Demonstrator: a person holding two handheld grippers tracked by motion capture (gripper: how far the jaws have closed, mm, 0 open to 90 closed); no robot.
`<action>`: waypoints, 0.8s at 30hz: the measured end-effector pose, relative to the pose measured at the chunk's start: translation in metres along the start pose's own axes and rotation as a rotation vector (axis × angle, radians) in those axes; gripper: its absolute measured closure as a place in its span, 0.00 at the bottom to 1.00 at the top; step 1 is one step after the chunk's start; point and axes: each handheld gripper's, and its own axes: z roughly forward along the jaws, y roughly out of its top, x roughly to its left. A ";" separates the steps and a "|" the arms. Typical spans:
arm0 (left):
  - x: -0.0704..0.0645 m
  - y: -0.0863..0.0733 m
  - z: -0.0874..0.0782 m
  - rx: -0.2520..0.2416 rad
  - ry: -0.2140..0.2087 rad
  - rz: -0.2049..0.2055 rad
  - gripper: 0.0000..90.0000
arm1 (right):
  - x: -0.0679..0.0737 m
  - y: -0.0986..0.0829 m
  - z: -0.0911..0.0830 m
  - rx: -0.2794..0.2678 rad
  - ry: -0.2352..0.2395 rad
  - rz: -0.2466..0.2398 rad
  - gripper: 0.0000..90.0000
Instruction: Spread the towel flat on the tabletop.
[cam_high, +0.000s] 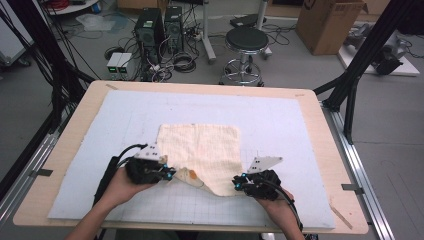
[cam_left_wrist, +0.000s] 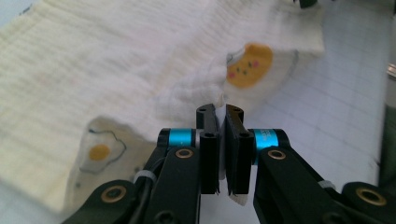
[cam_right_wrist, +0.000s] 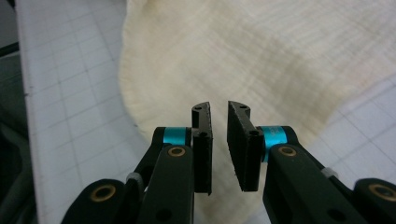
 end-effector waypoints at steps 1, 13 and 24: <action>-0.005 -0.007 -0.006 -0.005 -0.005 0.004 0.95 | 0.003 0.001 0.000 -0.003 0.005 -0.007 0.89; -0.019 -0.048 -0.038 -0.072 -0.049 -0.058 0.66 | 0.010 0.002 0.004 0.013 0.043 -0.021 0.78; -0.006 -0.046 -0.001 -0.016 -0.051 -0.066 0.65 | 0.007 -0.013 0.006 0.053 0.089 -0.037 0.64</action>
